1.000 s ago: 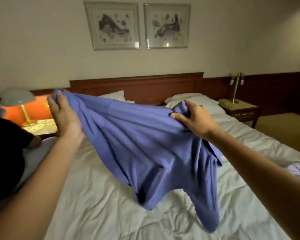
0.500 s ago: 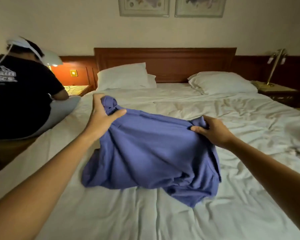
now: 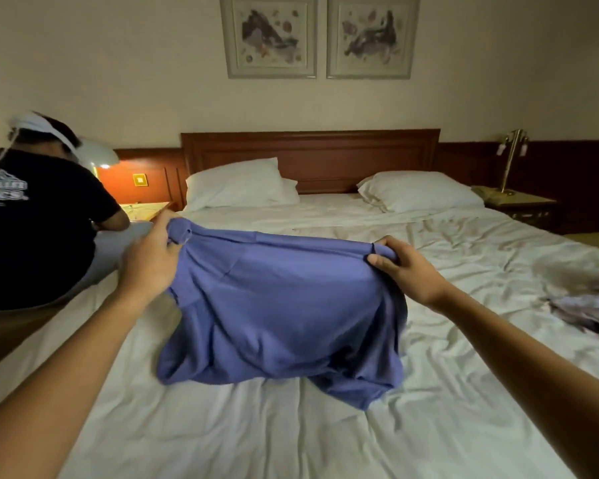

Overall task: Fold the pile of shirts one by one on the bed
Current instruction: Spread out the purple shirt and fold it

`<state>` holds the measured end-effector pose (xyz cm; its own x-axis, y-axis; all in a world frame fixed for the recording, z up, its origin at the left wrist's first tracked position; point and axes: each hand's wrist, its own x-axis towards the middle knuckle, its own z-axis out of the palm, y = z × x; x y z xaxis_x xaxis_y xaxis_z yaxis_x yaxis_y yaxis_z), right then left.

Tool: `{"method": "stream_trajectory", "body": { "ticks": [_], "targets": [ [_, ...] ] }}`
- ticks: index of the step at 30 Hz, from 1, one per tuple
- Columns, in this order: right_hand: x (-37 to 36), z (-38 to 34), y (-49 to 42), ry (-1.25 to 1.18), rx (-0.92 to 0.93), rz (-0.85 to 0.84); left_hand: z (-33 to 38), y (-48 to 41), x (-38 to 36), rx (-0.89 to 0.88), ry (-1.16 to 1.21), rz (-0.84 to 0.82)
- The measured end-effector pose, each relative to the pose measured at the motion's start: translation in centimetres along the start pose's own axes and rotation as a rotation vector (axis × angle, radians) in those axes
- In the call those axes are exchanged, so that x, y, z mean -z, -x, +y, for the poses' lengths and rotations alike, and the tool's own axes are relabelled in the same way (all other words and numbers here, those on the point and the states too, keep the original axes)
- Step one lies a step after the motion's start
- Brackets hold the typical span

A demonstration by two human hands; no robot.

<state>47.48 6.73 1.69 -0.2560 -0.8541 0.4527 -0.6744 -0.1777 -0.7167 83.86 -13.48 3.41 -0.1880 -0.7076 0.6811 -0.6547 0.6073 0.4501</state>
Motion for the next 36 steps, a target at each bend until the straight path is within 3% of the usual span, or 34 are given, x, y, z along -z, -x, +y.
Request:
{"method": "stream_trajectory", "body": {
  "ticks": [1, 3, 4, 7, 10, 12, 15, 18, 20, 22, 27, 31, 34, 36],
  "targets": [
    [0.2, -1.5, -0.4, -0.044, 0.027, 0.009, 1.5, -0.7, 1.4, -0.009, -0.165, 0.036],
    [0.7, -4.4, -1.1, -0.181, 0.076, 0.009, 4.3, -2.6, 3.3, 0.083, -0.220, 0.046],
    [1.0, -5.7, -1.6, -0.261, 0.096, -0.002, 5.5, -3.6, 3.8, 0.187, -0.040, 0.017],
    [1.8, -8.0, -3.0, -0.445, 0.077, -0.088, 8.6, -5.9, 4.4, 0.488, 0.839, -0.135],
    [2.1, -6.3, -4.5, -0.471, -0.036, -0.086, 9.6, -7.8, 1.4, 0.550, 1.143, -0.119],
    [1.9, -3.4, -5.8, -0.456, -0.136, 0.057, 10.1, -9.1, -2.8, 0.530, 1.245, -0.141],
    [1.6, 1.8, -8.2, -0.490, -0.324, 0.299, 11.2, -11.0, -10.7, 0.471, 1.153, -0.294],
    [0.4, 8.0, -10.2, -0.562, -0.423, 0.362, 10.5, -11.6, -19.3, 0.375, 0.910, -0.468],
    [-1.5, 12.3, -9.6, -0.470, -0.480, 0.305, 8.3, -10.2, -23.9, 0.246, 0.611, -0.570],
    [-4.2, 15.8, -7.3, -0.291, -0.564, 0.140, 5.3, -6.7, -26.2, 0.105, 0.322, -0.656],
    [-8.4, 19.8, -1.0, 0.105, -0.636, -0.220, -1.2, 4.7, -24.3, -0.089, 0.207, -0.733],
    [-9.5, 19.8, 2.7, 0.496, -0.707, -0.211, -3.7, 10.8, -21.7, -0.266, 0.035, -0.971],
    [-10.3, 18.8, 3.7, 0.393, -0.632, -0.216, -3.1, 11.1, -21.3, -0.330, 0.071, -0.872],
    [-9.9, 17.4, 3.5, 0.101, -0.613, -0.069, -1.7, 10.2, -20.2, -0.264, 0.165, -0.719]
  ]
}}
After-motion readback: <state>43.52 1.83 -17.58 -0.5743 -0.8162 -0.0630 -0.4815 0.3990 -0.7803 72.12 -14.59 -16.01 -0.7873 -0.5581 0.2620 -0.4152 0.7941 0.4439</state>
